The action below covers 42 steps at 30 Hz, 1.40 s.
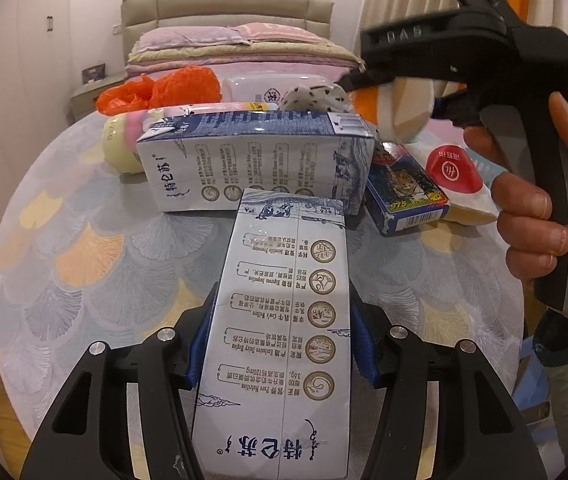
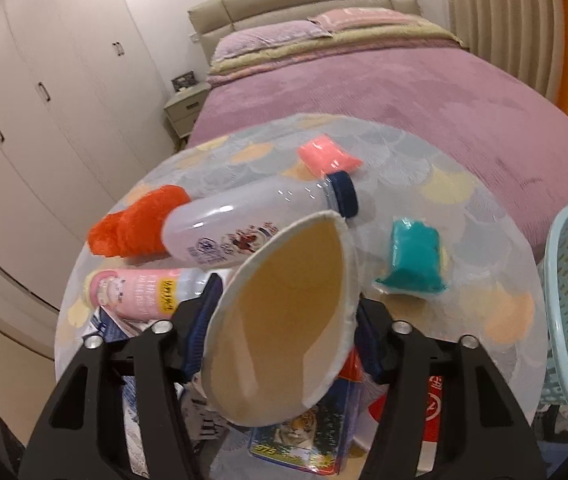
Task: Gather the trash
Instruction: 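Carry the carton and cup over the blue basket and open both tools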
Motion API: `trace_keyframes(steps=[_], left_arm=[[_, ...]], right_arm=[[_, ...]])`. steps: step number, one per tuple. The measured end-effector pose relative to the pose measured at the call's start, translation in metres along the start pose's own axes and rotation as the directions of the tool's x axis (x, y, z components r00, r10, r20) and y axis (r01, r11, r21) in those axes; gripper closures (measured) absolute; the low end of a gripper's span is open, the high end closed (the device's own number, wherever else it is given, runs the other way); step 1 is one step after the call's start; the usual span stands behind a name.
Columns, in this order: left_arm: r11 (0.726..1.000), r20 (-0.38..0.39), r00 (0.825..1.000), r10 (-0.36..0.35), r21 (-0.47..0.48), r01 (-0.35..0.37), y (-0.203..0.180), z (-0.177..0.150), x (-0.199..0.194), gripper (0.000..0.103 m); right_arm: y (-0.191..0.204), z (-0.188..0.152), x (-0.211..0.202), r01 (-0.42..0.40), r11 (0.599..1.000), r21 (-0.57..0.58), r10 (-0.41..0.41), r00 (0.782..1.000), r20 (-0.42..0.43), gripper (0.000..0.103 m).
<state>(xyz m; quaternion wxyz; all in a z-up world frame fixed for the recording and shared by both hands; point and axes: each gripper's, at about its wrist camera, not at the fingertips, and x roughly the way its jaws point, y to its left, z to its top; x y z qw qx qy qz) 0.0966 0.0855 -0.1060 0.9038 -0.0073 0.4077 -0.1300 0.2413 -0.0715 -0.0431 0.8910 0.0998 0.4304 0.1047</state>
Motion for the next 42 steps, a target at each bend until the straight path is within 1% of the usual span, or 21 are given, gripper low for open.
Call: trace_keyframes(steps=[2,6,8,11,15,20,23,24,27,29,30,33,35,36,38,40,42], left_arm=[[1.0,0.01,1.0,-0.004,0.0,0.004,-0.001,0.001,-0.003,0.049],[1.0,0.043,0.999,-0.009,0.005,0.008,-0.005,0.003,-0.016,0.049],[1.0,0.067,0.997,-0.027,0.005,0.026,-0.009,0.007,-0.025,0.049],[0.999,0.105,0.993,-0.05,0.016,0.048,-0.017,0.014,-0.038,0.049],[0.995,0.152,0.984,-0.092,0.037,0.087,-0.036,0.023,-0.053,0.049],[0.988,0.186,0.974,-0.132,0.105,0.114,-0.074,0.048,-0.057,0.049],[0.978,0.193,0.965,-0.176,0.142,0.15,-0.102,0.066,-0.053,0.049],[0.975,0.188,0.963,-0.192,0.15,0.165,-0.11,0.073,-0.05,0.049],[0.961,0.17,0.955,-0.243,0.18,0.212,-0.141,0.091,-0.036,0.049],[0.948,0.147,0.948,-0.281,0.197,0.251,-0.164,0.105,-0.022,0.049],[0.94,0.131,0.944,-0.304,0.202,0.275,-0.175,0.111,-0.013,0.049],[0.923,0.085,0.934,-0.346,0.208,0.323,-0.2,0.123,0.009,0.049],[0.91,0.051,0.925,-0.376,0.207,0.359,-0.22,0.131,0.027,0.049],[0.905,0.035,0.922,-0.386,0.208,0.371,-0.228,0.133,0.035,0.049],[0.898,0.0,0.916,-0.4,0.199,0.392,-0.245,0.139,0.055,0.049],[0.893,-0.027,0.911,-0.411,0.189,0.408,-0.254,0.143,0.072,0.049],[0.896,-0.052,0.913,-0.405,0.175,0.408,-0.263,0.147,0.092,0.049]], right_arm=[[-0.007,-0.003,0.002,-0.013,1.0,0.023,0.014,1.0,-0.019,0.058],[-0.016,-0.008,-0.013,-0.027,0.999,0.033,0.027,1.0,0.002,0.06],[-0.019,-0.01,-0.028,-0.041,0.999,0.028,0.04,0.999,0.029,0.06],[-0.025,-0.011,-0.058,-0.028,1.0,0.008,0.027,0.995,0.095,0.06],[-0.044,-0.011,-0.094,-0.028,0.999,0.023,0.024,0.986,0.163,0.06],[-0.081,-0.014,-0.133,0.034,0.997,0.068,-0.05,0.969,0.24,0.06],[-0.113,-0.018,-0.153,0.081,0.989,0.121,-0.112,0.955,0.274,0.06],[-0.13,-0.021,-0.16,0.103,0.983,0.15,-0.142,0.949,0.281,0.06],[-0.163,-0.027,-0.171,0.132,0.969,0.208,-0.189,0.94,0.283,0.06],[-0.194,-0.033,-0.178,0.162,0.95,0.266,-0.236,0.932,0.275,0.06],[-0.202,-0.035,-0.18,0.171,0.944,0.281,-0.25,0.929,0.273,0.06],[-0.238,-0.043,-0.184,0.234,0.91,0.342,-0.328,0.911,0.251,0.06],[-0.26,-0.049,-0.179,0.27,0.885,0.379,-0.369,0.903,0.22,0.06],[-0.269,-0.051,-0.175,0.281,0.875,0.394,-0.38,0.903,0.201,0.06],[-0.289,-0.057,-0.162,0.293,0.856,0.425,-0.387,0.909,0.153,0.06],[-0.304,-0.061,-0.152,0.296,0.846,0.443,-0.383,0.916,0.119,0.06],[-0.315,-0.067,-0.145,0.298,0.838,0.456,-0.377,0.922,0.092,0.06]])
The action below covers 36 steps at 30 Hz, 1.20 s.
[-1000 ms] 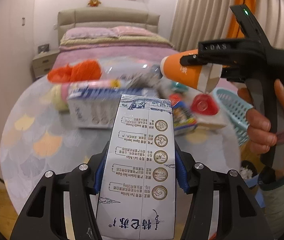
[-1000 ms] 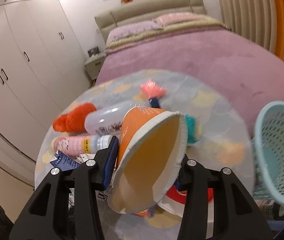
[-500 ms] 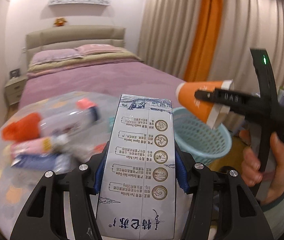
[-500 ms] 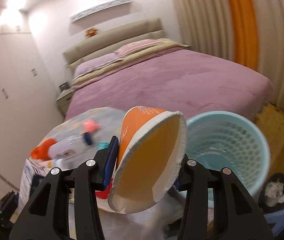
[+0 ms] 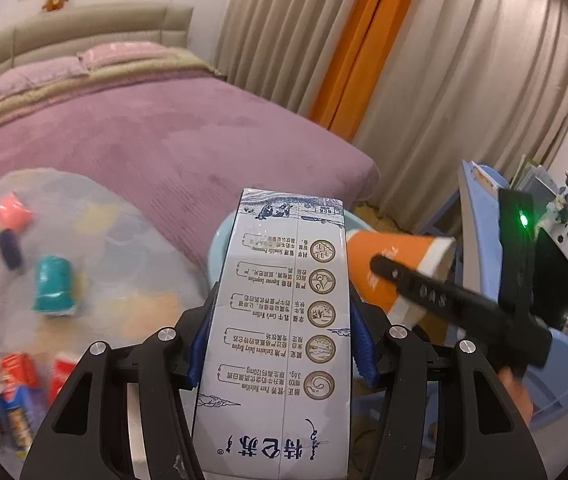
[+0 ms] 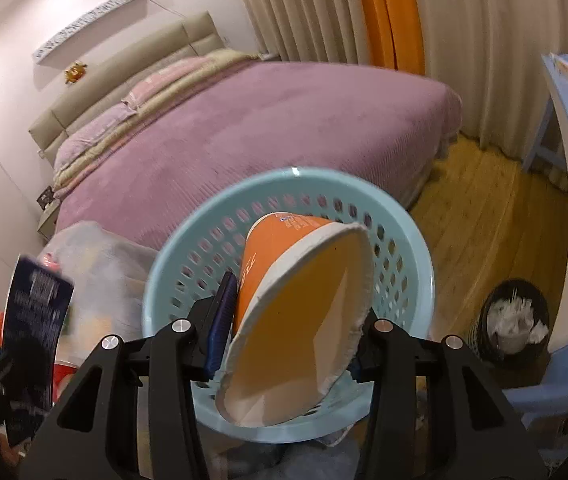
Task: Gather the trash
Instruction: 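Carry the carton and cup over the blue basket and open both tools, then move both open tools back over the table toward the next items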
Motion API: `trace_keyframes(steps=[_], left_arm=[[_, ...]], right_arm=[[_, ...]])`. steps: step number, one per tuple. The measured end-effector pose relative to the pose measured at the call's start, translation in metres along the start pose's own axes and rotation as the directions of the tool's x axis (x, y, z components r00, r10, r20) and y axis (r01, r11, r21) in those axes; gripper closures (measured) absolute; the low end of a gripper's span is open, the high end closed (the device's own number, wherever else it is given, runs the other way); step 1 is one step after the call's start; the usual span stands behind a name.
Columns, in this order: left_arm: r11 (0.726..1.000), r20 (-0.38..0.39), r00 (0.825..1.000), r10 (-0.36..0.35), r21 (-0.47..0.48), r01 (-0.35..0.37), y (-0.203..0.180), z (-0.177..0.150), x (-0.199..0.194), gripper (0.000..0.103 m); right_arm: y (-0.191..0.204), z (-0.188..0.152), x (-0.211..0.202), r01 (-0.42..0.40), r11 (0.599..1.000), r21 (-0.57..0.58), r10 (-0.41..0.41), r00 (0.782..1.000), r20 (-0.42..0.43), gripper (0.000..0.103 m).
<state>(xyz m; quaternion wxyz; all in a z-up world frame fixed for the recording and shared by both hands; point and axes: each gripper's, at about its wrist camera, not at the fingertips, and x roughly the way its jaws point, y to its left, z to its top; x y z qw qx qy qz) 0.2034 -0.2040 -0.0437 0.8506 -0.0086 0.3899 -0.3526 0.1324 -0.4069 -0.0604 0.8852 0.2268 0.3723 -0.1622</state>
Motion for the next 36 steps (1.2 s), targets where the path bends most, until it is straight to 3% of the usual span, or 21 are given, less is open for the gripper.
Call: trace_keyframes(steps=[14,16,18,27,36], left_arm=[[0.999,-0.112,0.993,-0.03,-0.033,0.027,-0.015,-0.008,0.048,0.048],[0.999,-0.119,0.992,-0.038,-0.036,0.034,-0.016,-0.009,0.049,0.039],[0.999,-0.104,0.994,-0.032,-0.033,0.029,-0.017,-0.011,0.043,0.034],[0.999,-0.031,0.999,-0.031,-0.023,0.03,-0.018,-0.014,0.005,0.034],[0.998,0.065,0.998,-0.009,-0.054,0.013,-0.002,-0.021,-0.053,0.034]], right_arm=[[-0.029,-0.008,0.037,0.04,0.998,0.038,-0.036,0.994,-0.1,0.056],[-0.031,-0.008,0.035,0.03,0.998,0.046,-0.025,0.994,-0.104,0.051],[-0.032,-0.008,0.03,0.025,0.998,0.052,-0.02,0.996,-0.092,0.042],[-0.021,-0.005,0.0,0.006,1.0,0.027,-0.005,1.0,-0.022,0.041],[0.024,-0.011,-0.033,-0.057,0.996,-0.071,0.06,0.998,0.037,0.041]])
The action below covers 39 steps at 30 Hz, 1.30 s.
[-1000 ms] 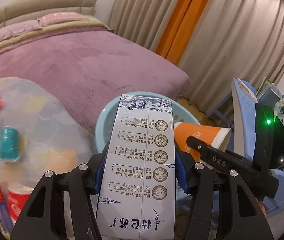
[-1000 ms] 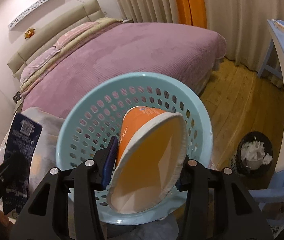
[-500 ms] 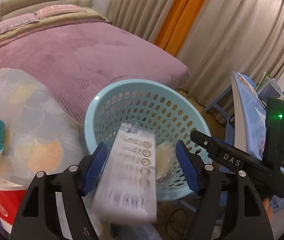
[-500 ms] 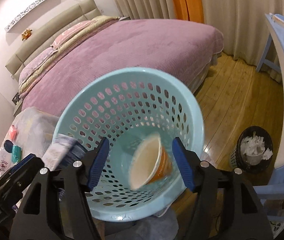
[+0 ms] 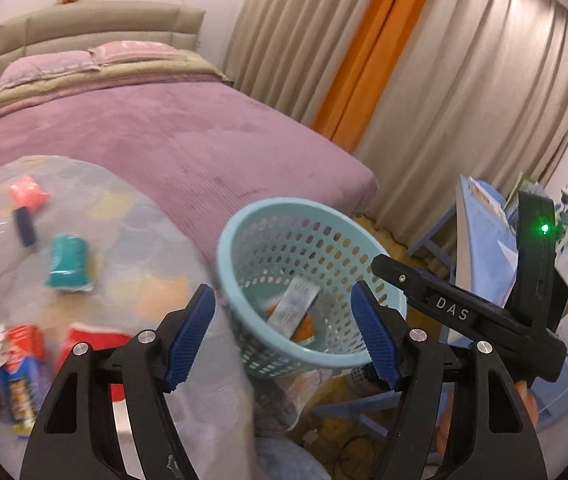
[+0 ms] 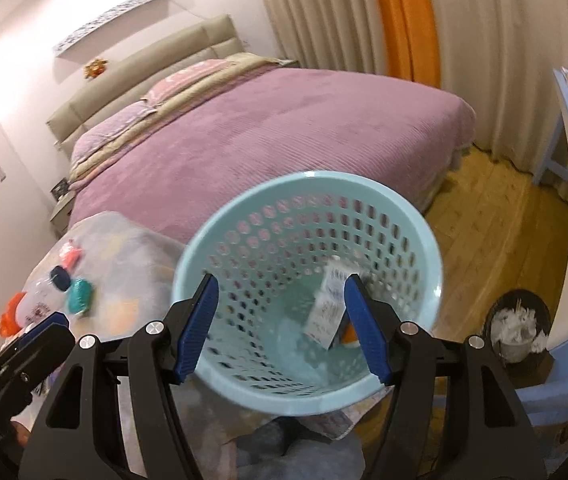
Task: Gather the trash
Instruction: 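Move both open tools back over the table toward the next items, then grasp the dark-blue milk carton with the left tool while the right tool grasps the red-white paper cup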
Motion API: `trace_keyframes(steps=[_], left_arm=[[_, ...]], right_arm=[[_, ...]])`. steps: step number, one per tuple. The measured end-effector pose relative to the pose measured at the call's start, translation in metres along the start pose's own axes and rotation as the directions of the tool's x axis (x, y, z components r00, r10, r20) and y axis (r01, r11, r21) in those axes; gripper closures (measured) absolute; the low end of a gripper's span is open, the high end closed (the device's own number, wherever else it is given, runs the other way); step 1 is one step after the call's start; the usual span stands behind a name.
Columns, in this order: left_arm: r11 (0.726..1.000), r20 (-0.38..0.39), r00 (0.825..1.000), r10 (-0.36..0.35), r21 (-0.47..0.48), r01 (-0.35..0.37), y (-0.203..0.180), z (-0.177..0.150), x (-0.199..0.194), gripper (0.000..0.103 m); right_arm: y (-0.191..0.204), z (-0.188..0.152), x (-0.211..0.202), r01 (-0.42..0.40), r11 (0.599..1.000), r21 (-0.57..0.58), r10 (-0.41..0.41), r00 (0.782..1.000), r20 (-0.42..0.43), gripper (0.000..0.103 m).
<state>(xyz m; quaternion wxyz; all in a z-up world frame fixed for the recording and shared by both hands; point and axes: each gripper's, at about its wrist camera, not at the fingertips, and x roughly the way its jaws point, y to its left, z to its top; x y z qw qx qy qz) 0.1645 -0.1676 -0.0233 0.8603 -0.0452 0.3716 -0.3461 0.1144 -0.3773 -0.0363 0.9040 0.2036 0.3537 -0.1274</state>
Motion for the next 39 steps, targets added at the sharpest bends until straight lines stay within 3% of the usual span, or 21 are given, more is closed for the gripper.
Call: trace_keyframes(steps=[6,15,18,22,26,28,32,39], left_arm=[[0.997,0.077,0.994,0.072,-0.032,-0.07,0.029,-0.008,-0.053,0.034],[0.96,0.149,0.955,0.258,-0.151,-0.236,0.107,-0.026,-0.133,0.034],[0.932,0.138,0.937,0.322,-0.22,-0.288,0.141,-0.033,-0.153,0.034],[0.869,0.095,0.895,0.436,-0.303,-0.391,0.189,-0.049,-0.17,0.034],[0.818,0.062,0.863,0.501,-0.361,-0.448,0.229,-0.064,-0.183,0.034],[0.804,0.048,0.857,0.514,-0.376,-0.461,0.243,-0.068,-0.185,0.034],[0.811,0.04,0.868,0.495,-0.379,-0.445,0.259,-0.074,-0.182,0.034],[0.854,0.042,0.915,0.402,-0.378,-0.358,0.251,-0.084,-0.17,0.041]], right_arm=[[0.046,-0.007,-0.014,-0.058,0.995,-0.084,0.06,0.998,0.019,0.041],[0.126,-0.04,-0.008,-0.154,0.963,-0.223,0.151,0.988,-0.03,0.041],[0.152,-0.056,-0.001,-0.182,0.947,-0.264,0.168,0.983,-0.074,0.041],[0.176,-0.076,0.01,-0.197,0.933,-0.302,0.167,0.978,-0.122,0.041],[0.182,-0.083,0.019,-0.196,0.931,-0.307,0.157,0.977,-0.147,0.041],[0.183,-0.084,0.023,-0.195,0.933,-0.302,0.153,0.976,-0.157,0.041],[0.184,-0.086,0.027,-0.184,0.935,-0.302,0.14,0.977,-0.162,0.041],[0.184,-0.087,0.03,-0.186,0.933,-0.309,0.136,0.975,-0.176,0.041]])
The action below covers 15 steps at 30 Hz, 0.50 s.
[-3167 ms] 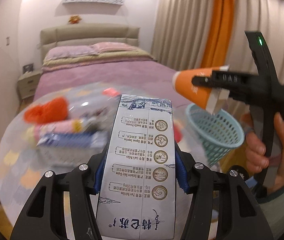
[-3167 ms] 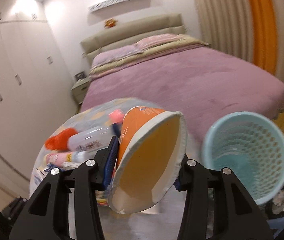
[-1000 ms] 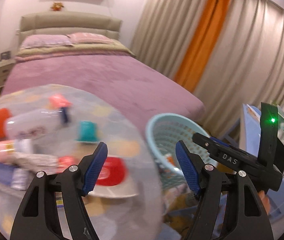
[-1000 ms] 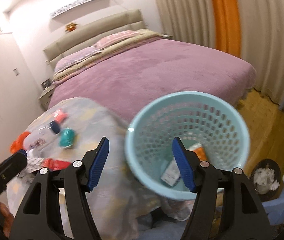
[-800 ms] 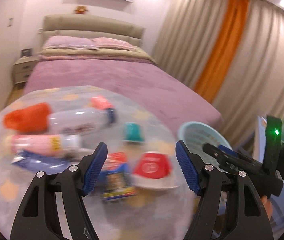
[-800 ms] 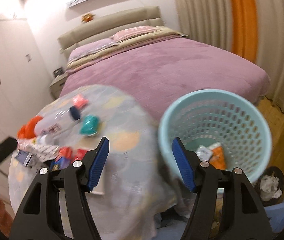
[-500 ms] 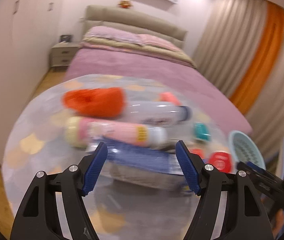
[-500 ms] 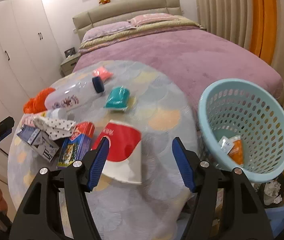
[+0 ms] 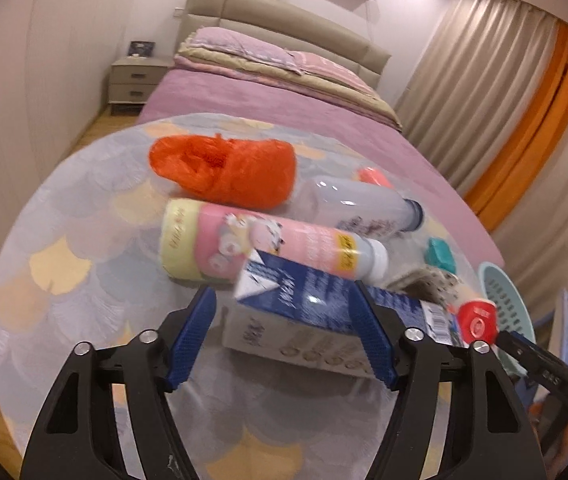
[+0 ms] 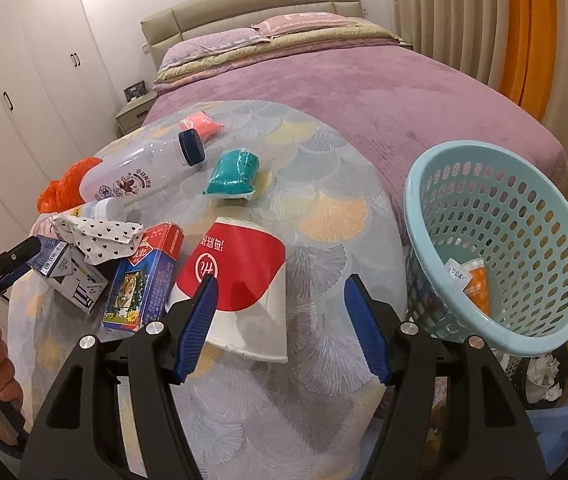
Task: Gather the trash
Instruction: 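Grasp the dark-blue milk carton with the left tool while the right tool grasps the red-white paper cup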
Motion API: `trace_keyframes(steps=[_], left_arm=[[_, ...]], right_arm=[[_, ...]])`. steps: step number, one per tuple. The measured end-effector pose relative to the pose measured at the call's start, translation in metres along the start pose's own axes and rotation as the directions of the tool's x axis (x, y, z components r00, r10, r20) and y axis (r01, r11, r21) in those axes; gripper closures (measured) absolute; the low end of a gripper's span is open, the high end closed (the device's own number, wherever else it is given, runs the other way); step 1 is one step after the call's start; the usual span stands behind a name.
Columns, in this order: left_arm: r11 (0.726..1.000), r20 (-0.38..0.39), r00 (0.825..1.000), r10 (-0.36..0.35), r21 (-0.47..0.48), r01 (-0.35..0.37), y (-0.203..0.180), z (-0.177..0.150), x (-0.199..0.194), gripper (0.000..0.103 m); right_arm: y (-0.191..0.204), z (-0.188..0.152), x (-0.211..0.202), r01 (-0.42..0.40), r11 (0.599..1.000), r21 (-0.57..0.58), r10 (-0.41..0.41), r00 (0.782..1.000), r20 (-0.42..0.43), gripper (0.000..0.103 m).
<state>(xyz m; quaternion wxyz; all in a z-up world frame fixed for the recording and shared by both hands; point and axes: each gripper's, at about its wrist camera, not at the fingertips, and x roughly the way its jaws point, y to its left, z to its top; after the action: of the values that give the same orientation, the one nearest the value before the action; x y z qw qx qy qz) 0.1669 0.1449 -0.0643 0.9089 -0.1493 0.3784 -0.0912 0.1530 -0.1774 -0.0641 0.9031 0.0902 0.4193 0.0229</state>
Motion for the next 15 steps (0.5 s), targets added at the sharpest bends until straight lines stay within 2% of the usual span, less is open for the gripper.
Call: trace_keyframes(steps=[10,15], left_arm=[[0.994,-0.053,0.993,-0.105,0.028,0.107,-0.014,-0.039,-0.032,0.045],[0.982,-0.11,0.983,-0.149,0.099,0.16,-0.029,-0.07,-0.05,0.045]], right_arm=[[0.003,-0.004,0.003,-0.017,1.0,-0.007,0.017,1.0,-0.01,0.041],[0.003,-0.005,0.004,-0.019,1.0,-0.004,0.019,1.0,-0.013,0.041]])
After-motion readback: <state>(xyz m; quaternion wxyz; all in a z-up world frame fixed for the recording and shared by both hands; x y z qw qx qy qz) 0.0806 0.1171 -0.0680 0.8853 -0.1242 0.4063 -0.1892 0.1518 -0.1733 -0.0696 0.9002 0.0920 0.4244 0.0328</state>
